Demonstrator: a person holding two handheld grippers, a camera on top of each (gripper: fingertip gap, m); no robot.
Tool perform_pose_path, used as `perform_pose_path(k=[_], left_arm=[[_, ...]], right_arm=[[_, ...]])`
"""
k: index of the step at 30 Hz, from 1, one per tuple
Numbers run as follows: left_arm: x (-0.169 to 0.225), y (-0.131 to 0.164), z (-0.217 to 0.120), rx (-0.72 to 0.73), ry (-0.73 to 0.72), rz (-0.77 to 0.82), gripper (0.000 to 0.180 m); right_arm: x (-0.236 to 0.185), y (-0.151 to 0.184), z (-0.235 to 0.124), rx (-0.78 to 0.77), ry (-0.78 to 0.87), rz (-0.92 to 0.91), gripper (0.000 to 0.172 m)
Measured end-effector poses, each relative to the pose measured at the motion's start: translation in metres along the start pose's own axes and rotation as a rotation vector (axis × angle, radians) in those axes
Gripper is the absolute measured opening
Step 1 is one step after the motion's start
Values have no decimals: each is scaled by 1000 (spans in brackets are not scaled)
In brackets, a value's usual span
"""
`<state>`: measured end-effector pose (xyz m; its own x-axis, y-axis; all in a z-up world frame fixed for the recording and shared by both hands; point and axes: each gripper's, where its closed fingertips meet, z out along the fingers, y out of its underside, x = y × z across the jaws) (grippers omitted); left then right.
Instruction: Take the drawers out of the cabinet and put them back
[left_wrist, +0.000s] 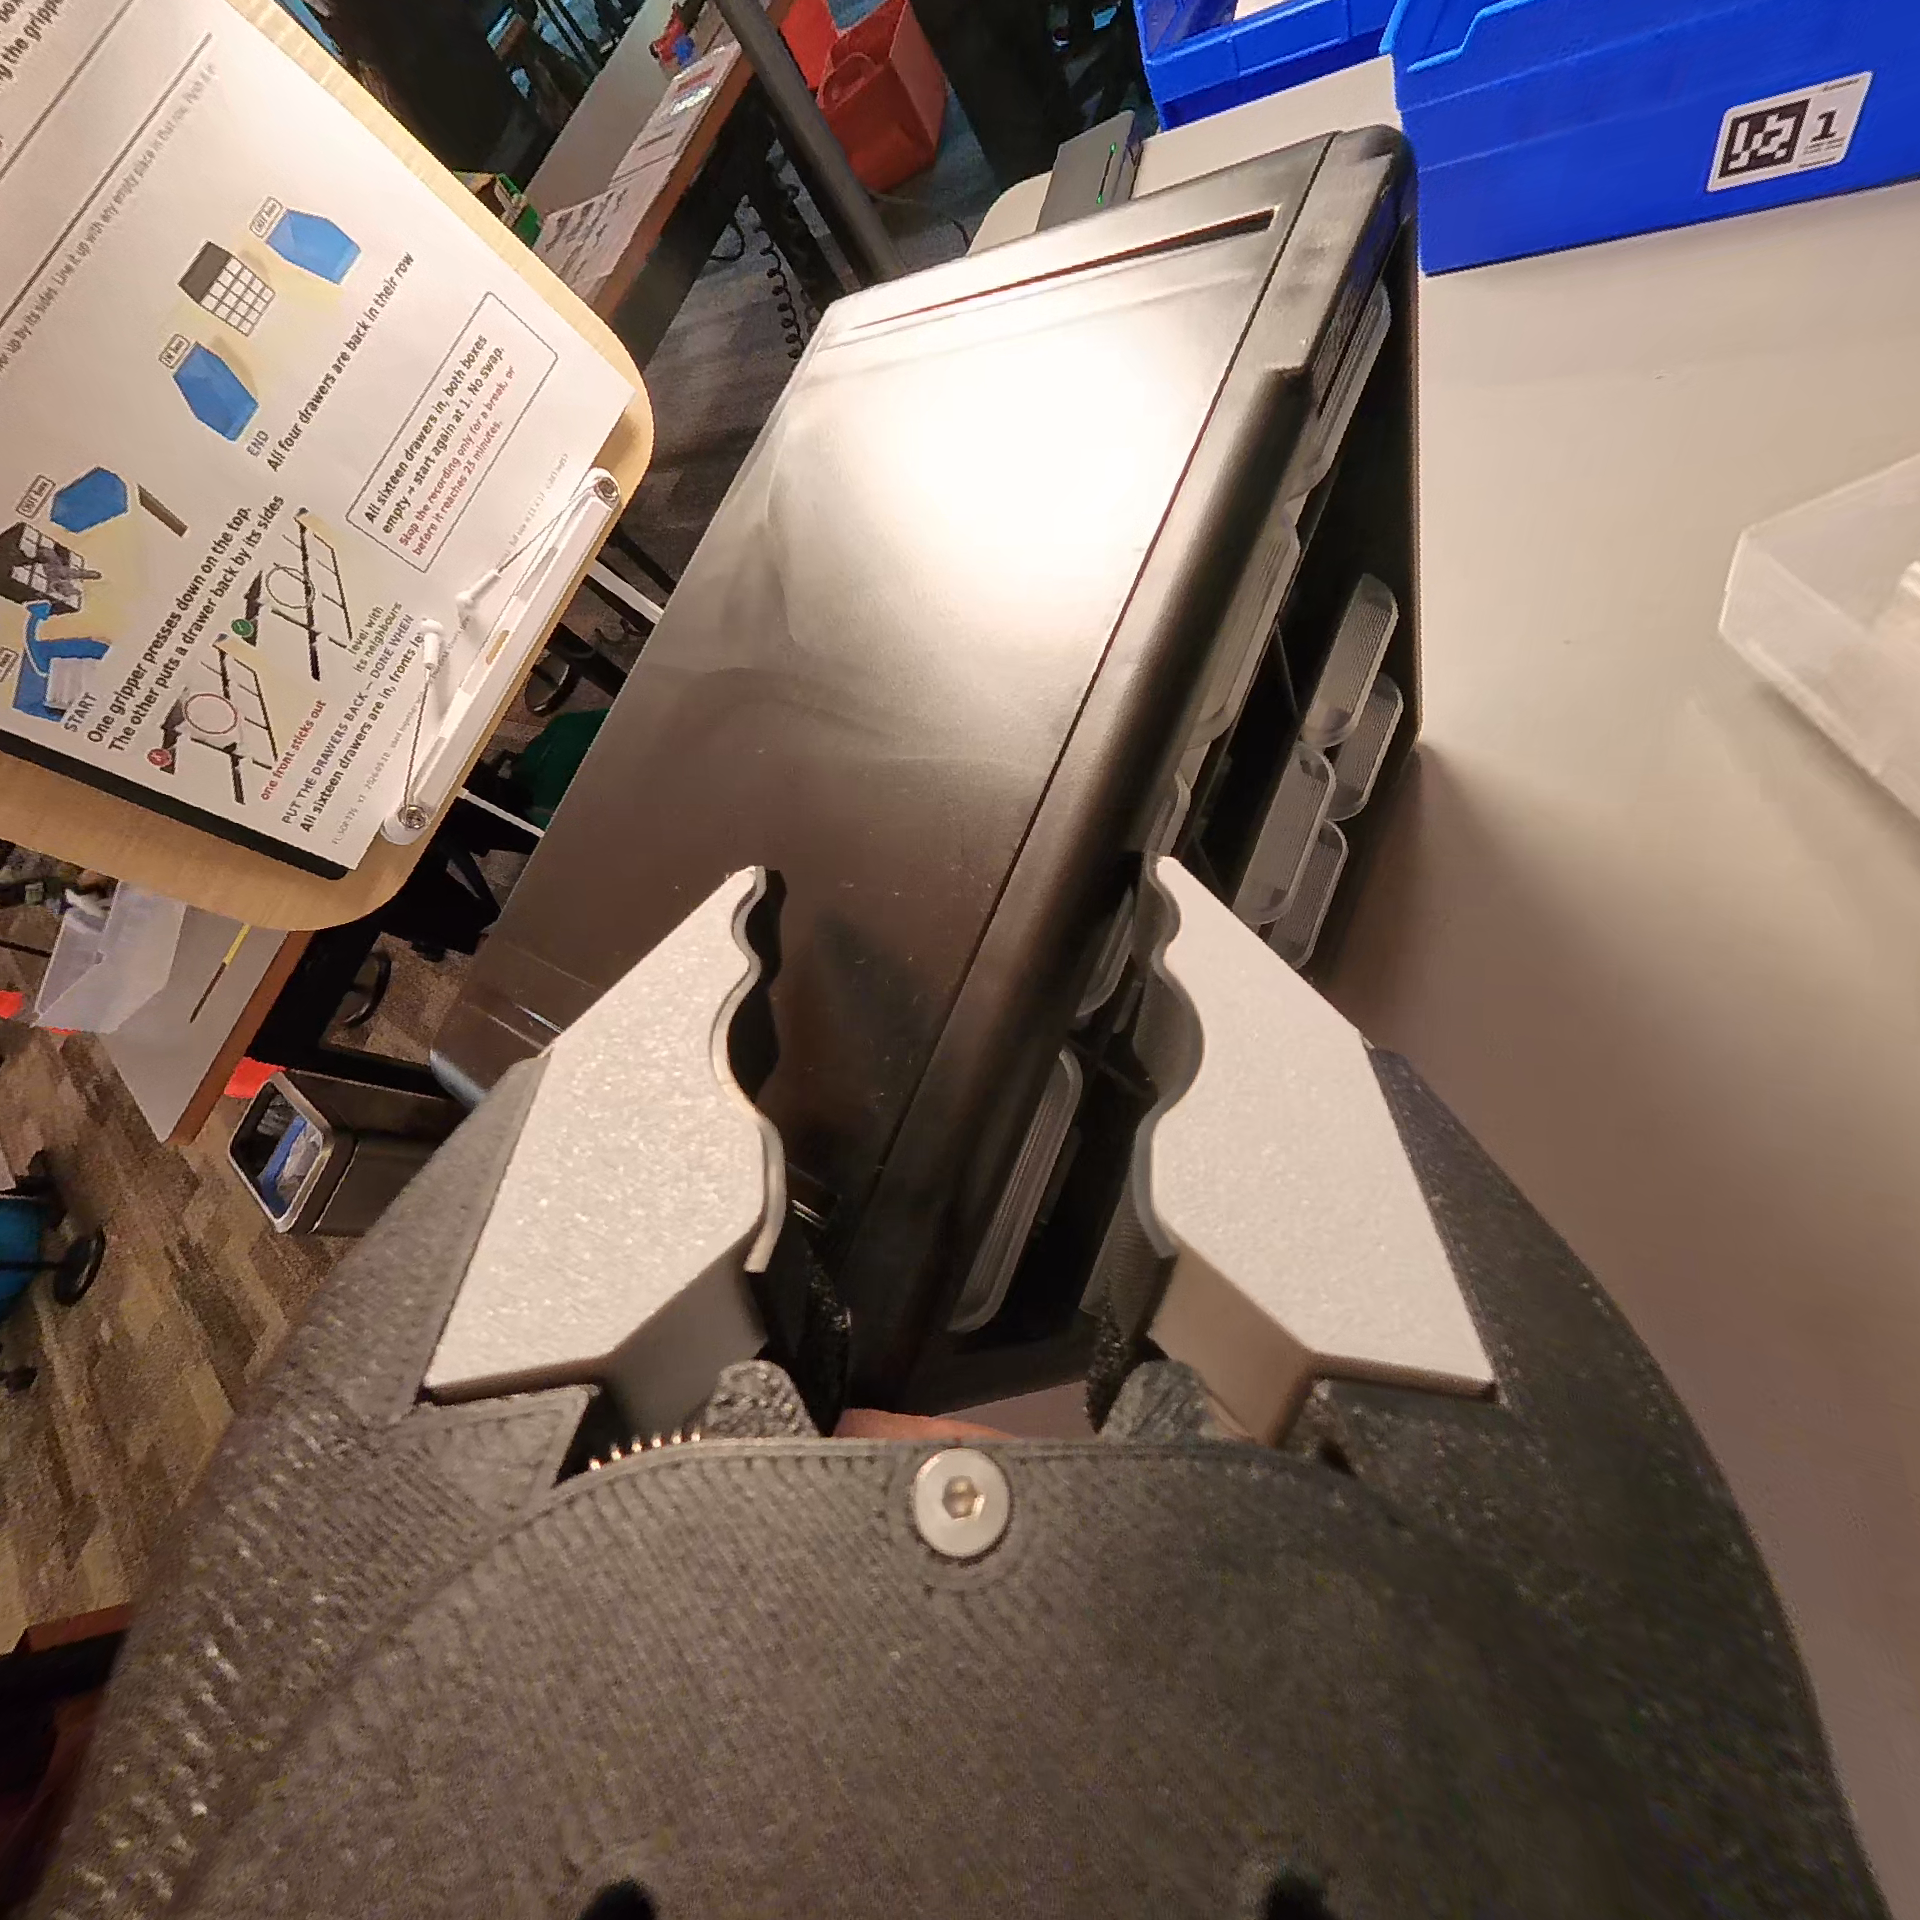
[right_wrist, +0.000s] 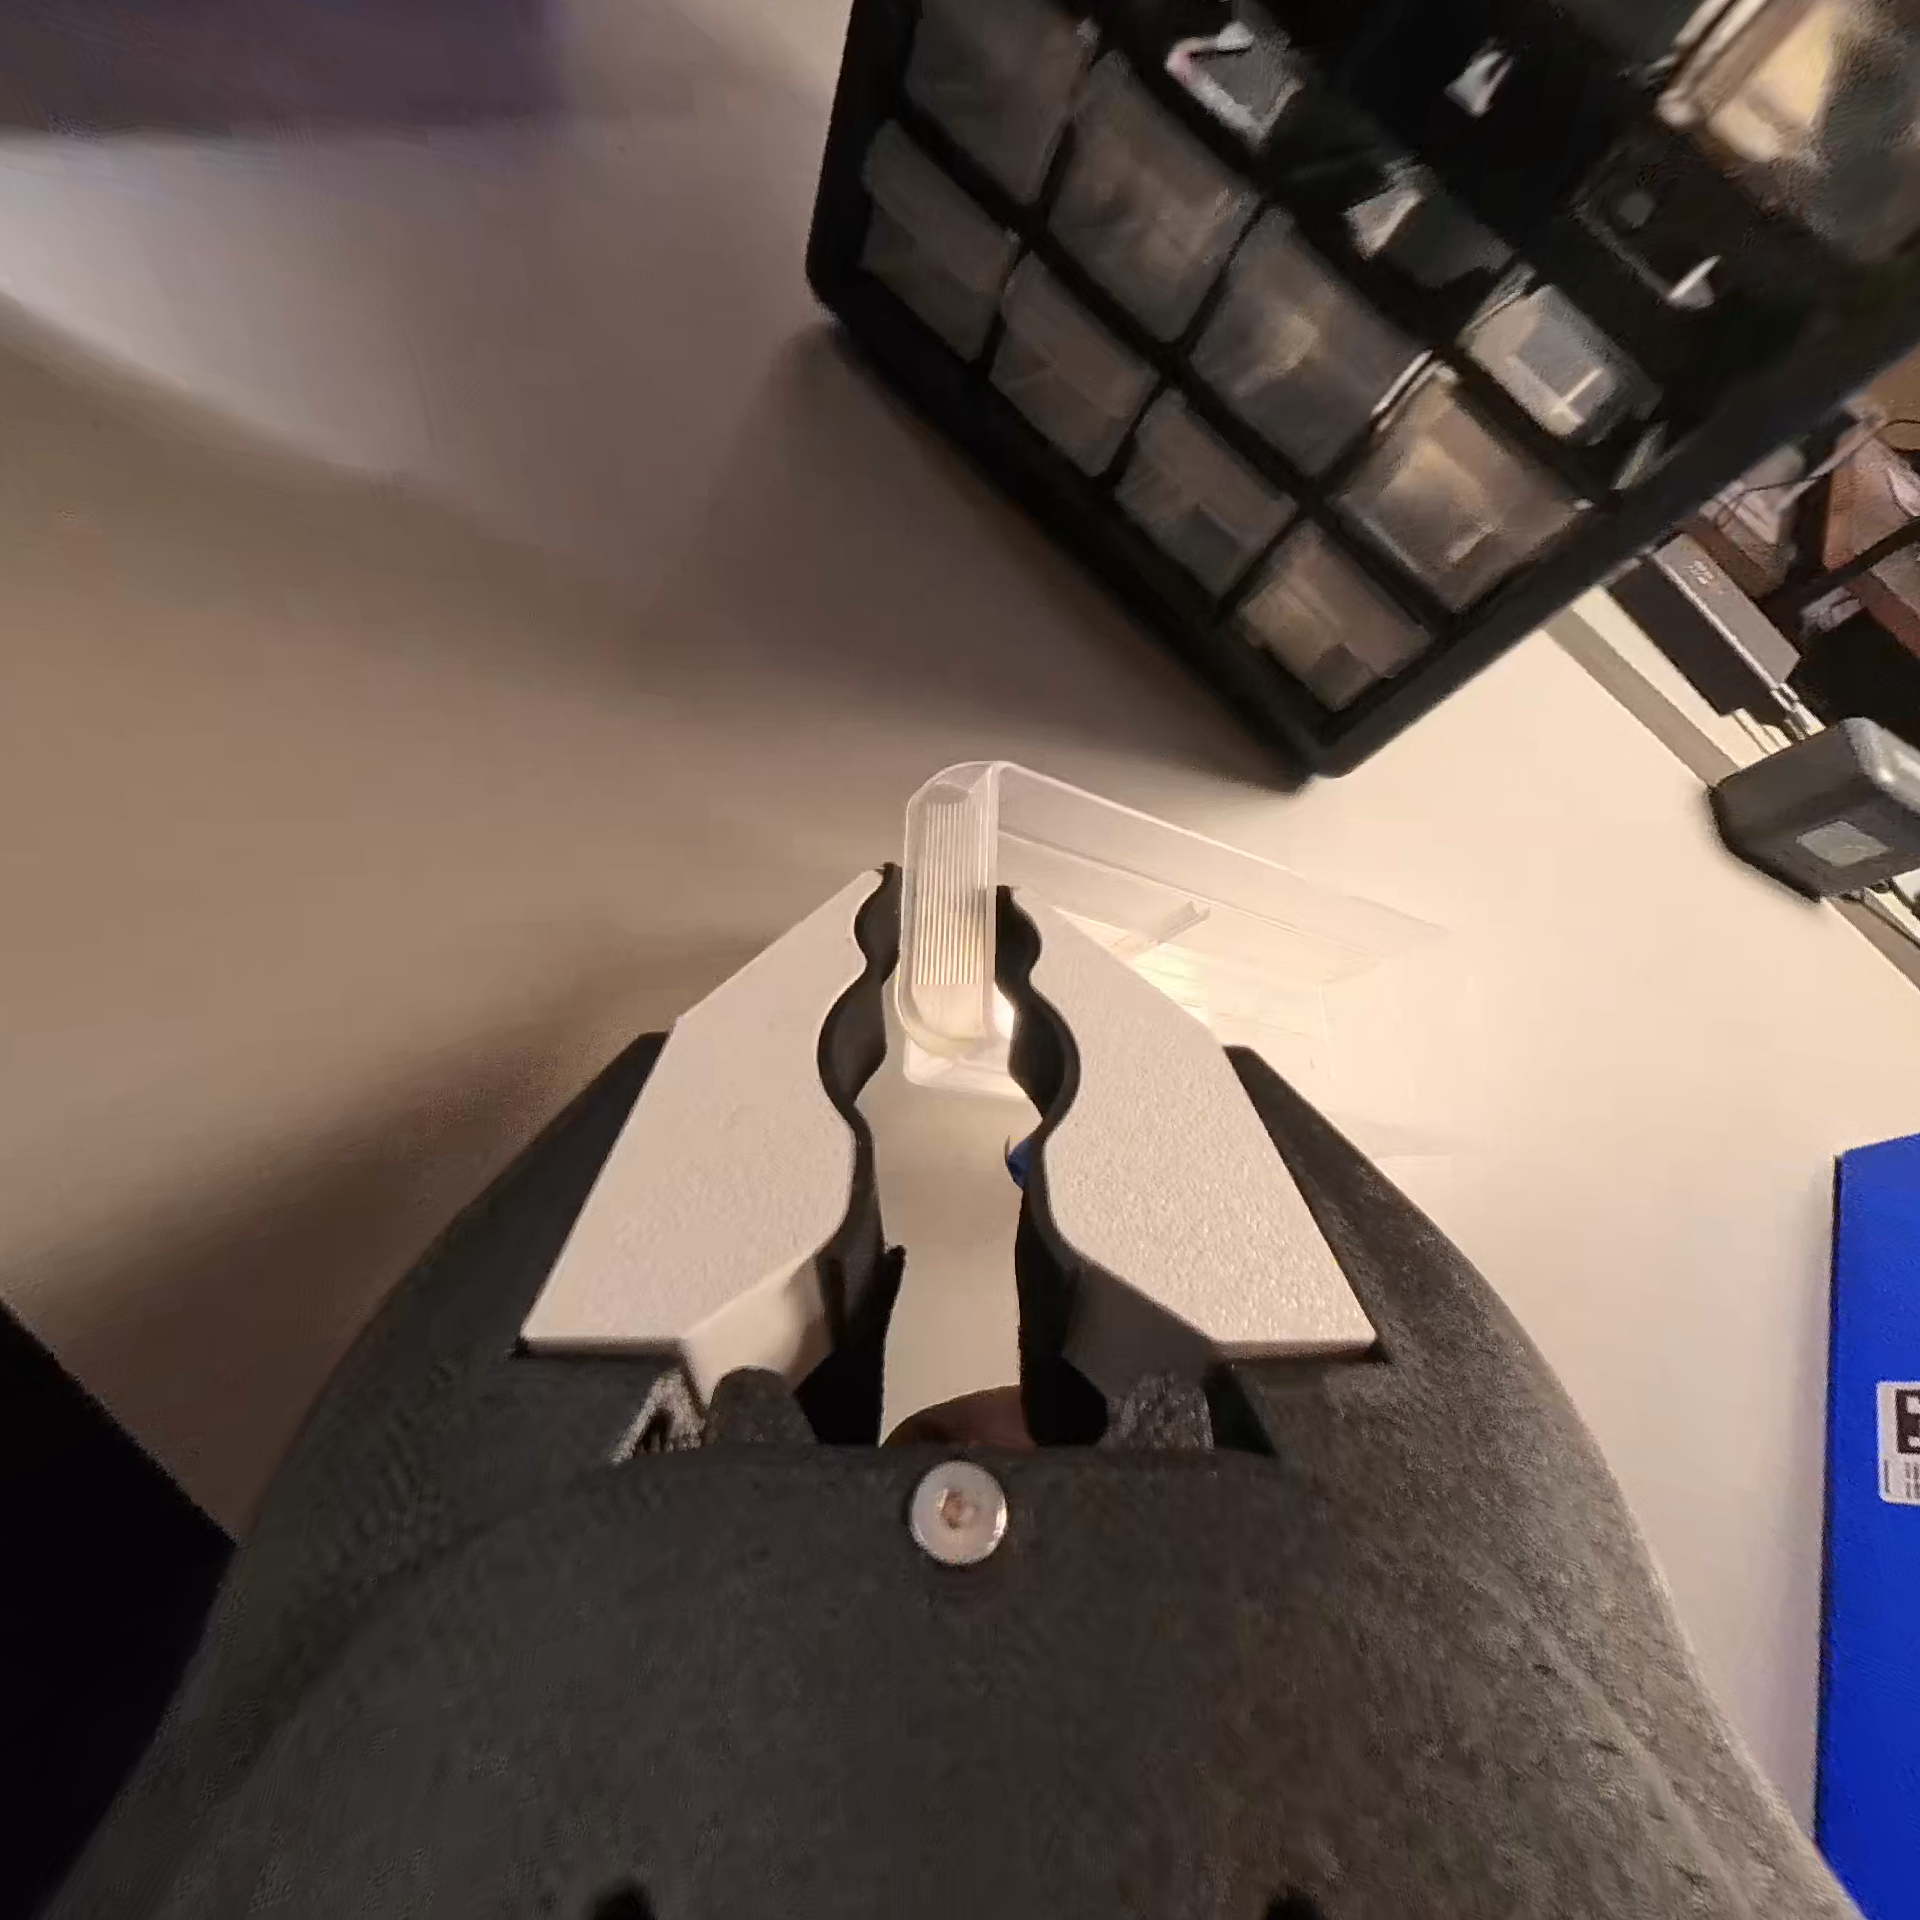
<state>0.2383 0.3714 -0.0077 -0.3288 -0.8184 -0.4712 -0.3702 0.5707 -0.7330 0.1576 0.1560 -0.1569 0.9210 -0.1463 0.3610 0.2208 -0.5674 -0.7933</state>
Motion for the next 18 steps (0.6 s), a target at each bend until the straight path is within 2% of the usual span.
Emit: perform_pose_path(k=[6, 12, 15, 18], left_arm=[[0, 0, 0, -1, -2, -1, 70], [0, 0, 0, -2, -3, -1, 71], [0, 0, 1, -3, -2, -1, 71], [0, 0, 1, -4, -4, -1, 71]], right_arm=[[48, -20, -42, 112, 34, 130, 18], [154, -38, -126, 229, 237, 194, 18], [210, -20, -160, 196, 360, 206, 18], [258, 27, -169, 110, 440, 296, 18]])
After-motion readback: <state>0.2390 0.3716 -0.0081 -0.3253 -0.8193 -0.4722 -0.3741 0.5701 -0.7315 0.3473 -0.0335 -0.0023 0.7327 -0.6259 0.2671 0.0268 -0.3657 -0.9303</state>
